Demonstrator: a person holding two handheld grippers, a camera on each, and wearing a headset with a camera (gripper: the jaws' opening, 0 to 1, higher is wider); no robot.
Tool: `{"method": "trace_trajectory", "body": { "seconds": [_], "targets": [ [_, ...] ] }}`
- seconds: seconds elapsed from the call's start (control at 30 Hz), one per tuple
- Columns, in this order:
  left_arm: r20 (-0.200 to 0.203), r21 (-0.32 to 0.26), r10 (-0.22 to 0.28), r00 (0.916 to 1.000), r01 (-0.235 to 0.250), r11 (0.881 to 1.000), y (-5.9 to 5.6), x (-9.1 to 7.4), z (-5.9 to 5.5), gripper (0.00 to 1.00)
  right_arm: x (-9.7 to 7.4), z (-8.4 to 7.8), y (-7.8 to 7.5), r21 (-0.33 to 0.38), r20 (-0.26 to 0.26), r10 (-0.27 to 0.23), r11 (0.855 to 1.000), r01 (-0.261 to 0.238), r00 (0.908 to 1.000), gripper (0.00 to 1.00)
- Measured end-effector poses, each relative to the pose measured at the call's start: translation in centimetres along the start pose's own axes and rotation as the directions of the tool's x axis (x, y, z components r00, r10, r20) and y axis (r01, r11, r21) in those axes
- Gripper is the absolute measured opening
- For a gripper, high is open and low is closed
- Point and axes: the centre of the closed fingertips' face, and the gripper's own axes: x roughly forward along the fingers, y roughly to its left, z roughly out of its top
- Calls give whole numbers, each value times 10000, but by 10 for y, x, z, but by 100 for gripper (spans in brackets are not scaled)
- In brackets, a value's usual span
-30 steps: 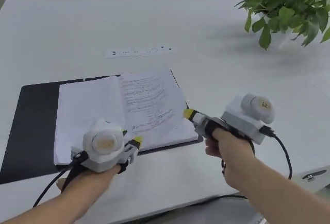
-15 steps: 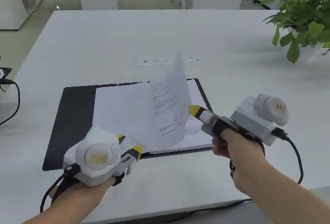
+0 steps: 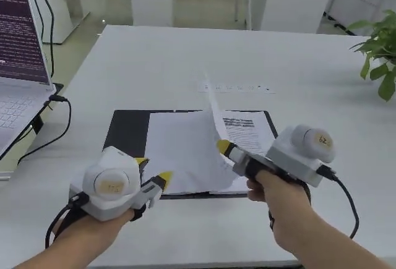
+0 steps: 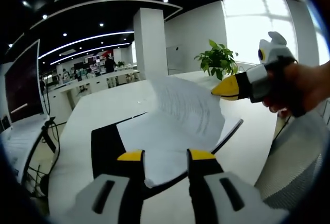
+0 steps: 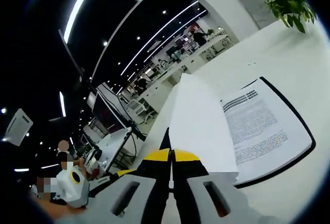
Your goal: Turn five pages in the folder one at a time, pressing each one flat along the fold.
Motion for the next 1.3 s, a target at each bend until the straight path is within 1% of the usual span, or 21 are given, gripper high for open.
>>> {"method": "trace_trajectory", "body": {
  "seconds": [0.1, 0.2, 0.33, 0.4, 0.47, 0.57, 0.6, 0.67, 0.7, 0.77, 0.83, 0.87, 0.9, 0.93, 0.97, 1.0, 1.07, 1.1, 1.2, 1.23, 1.3],
  "targets": [
    [93, -39, 158, 9998, -158, 9999, 9, -9, 1, 31, 11, -8, 11, -292, -240, 86, 9995, -93, 9997, 0],
    [193, -136, 331, 9993, -329, 9994, 16, -17, 1, 31, 21, -15, 19, -393, -410, 160, 9991, -176, 9990, 0],
    [144, -184, 661, 9977, -658, 9977, 28, -27, -4, 30, 35, -25, 26, -532, -719, 218, 9983, -257, 9972, 0],
    [243, -489, 831, 9962, -819, 9954, 33, -32, -5, 30, 41, -30, 31, -667, -873, 263, 9973, -322, 9958, 0],
    [215, -683, 1007, 9947, -990, 9927, 38, -36, -9, 30, 49, -35, 35, -773, -1055, 297, 9963, -380, 9940, 0],
    [191, -931, 1161, 9930, -1139, 9891, 41, -40, -14, 29, 61, -44, 38, -922, -1375, 280, 9949, -409, 9901, 0],
    [169, -945, 1175, 9929, -1154, 9888, 41, -40, -15, 29, 64, -47, 39, -985, -1490, 262, 9943, -412, 9885, 0],
    [96, -1166, 1248, 9921, -1228, 9856, 41, -42, -18, 29, 71, -52, 41, -1112, -1687, 255, 9928, -447, 9853, 0],
    [90, -1234, 1292, 9916, -1271, 9842, 41, -43, -19, 29, 75, -56, 42, -1175, -1869, 252, 9919, -478, 9820, 0],
    [76, -1416, 1388, 9903, -1363, 9805, 41, -44, -20, 29, 80, -63, 42, -1388, -2065, 146, 9893, -440, 9783, 0],
    [80, -1510, 1505, 9886, -1476, 9775, 42, -45, -22, 29, 87, -73, 39, -1448, -2426, -2, 9888, -360, 9701, 0],
    [80, -1542, 1574, 9875, -1543, 9759, 44, -46, -23, 29, 90, -76, 39, -1471, -2430, -39, 9886, -328, 9700, 0],
    [70, -1596, 1671, 9859, -1639, 9735, 45, -46, -24, 28, 94, -82, 38, -1500, -2582, -74, 9882, -325, 9661, 0],
    [14, -1702, 1794, 9838, -1765, 9695, 47, -46, -26, 28, 95, -84, 37, -1515, -2647, -90, 9879, -324, 9643, 0],
    [-6, -1760, 1876, 9823, -1847, 9669, 49, -46, -28, 28, 99, -92, 35, -1612, -2839, -184, 9865, -288, 9587, 0],
    [-12, -1775, 1924, 9813, -1895, 9657, 49, -45, -29, 28, 100, -96, 34, -1624, -2932, -221, 9864, -270, 9558, 0],
    [-176, -1929, 1979, 9801, -1975, 9611, 50, -45, -35, 27, 103, -105, 30, -1671, -3148, -316, 9857, -226, 9486, 0],
    [-170, -1961, 2027, 9791, -2021, 9595, 51, -45, -36, 27, 104, -107, 29, -1707, -3188, -358, 9851, -202, 9472, 0],
    [-267, -2147, 2157, 9761, -2163, 9524, 55, -44, -41, 27, 108, -116, 24, -1705, -3446, -417, 9852, -189, 9378, 0],
    [-312, -2200, 2149, 9761, -2164, 9512, 55, -44, -42, 27, 109, -119, 22, -1776, -3540, -462, 9839, -186, 9341, 0],
    [-383, -2075, 2144, 9760, -2176, 9537, 55, -43, -44, 26, 111, -125, 19, -1845, -3702, -528, 9827, -177, 9275, 0]
  ]
}}
